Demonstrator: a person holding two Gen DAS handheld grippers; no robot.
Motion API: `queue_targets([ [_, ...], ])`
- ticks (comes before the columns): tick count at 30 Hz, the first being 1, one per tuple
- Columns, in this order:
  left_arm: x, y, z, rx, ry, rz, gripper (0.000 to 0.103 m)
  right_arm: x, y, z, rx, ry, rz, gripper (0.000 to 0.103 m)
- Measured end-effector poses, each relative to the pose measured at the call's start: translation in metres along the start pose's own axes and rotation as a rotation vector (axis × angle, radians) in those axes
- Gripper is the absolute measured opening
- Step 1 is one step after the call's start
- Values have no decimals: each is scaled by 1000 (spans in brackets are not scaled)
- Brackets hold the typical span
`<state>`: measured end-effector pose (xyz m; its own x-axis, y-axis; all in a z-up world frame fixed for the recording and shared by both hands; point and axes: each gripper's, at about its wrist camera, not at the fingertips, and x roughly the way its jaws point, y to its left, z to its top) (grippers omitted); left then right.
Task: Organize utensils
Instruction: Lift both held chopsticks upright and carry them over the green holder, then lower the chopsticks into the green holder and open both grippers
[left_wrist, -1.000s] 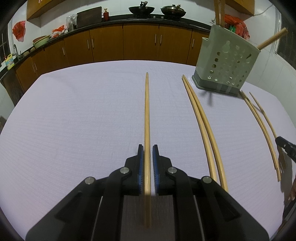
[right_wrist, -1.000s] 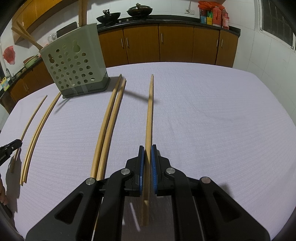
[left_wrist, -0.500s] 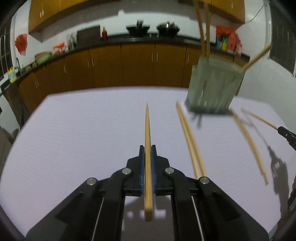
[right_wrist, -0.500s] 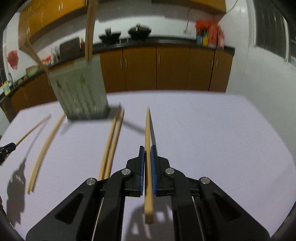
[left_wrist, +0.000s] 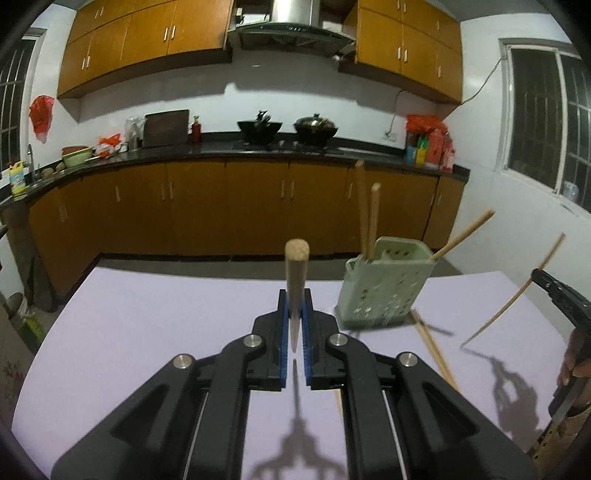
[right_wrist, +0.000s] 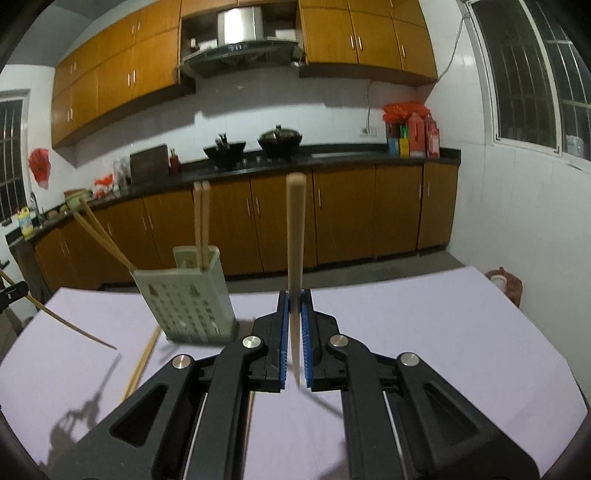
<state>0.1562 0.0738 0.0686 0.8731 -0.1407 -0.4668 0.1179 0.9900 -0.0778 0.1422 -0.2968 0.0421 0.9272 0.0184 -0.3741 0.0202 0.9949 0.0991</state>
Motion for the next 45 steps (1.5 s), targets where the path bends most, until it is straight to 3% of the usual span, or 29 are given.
queue_targets([
  [11, -26, -46, 56, 41, -78, -190, 7, -46, 27, 64, 50, -212, 186, 7],
  [18, -18, -72, 104, 26, -214, -198, 7, -26, 57, 98, 42, -307, 248, 7],
  [21, -3, -78, 120, 2, -247, -185, 7, -5, 66, 103, 32, -309, 236, 7],
  [24, 21, -85, 123, 7, -226, -169, 7, 16, 71, 99, 27, -279, 222, 7],
  [29, 68, -94, 109, 24, -193, -137, 7, 61, 78, 80, 15, -178, 204, 7],
  [37, 100, -95, 84, 22, -119, -140, 9, 70, 85, 61, -12, -105, 215, 8],
  [39, 98, -94, 82, 16, -119, -144, 14, 67, 82, 63, -3, -102, 213, 11],
  [41, 92, -92, 81, 11, -126, -144, 19, 58, 78, 66, 10, -113, 214, 28],
  [42, 88, -91, 81, 7, -131, -145, 22, 54, 75, 68, 12, -123, 211, 31],
  [45, 74, -87, 81, -4, -155, -149, 27, 33, 70, 74, 6, -163, 201, 34],
])
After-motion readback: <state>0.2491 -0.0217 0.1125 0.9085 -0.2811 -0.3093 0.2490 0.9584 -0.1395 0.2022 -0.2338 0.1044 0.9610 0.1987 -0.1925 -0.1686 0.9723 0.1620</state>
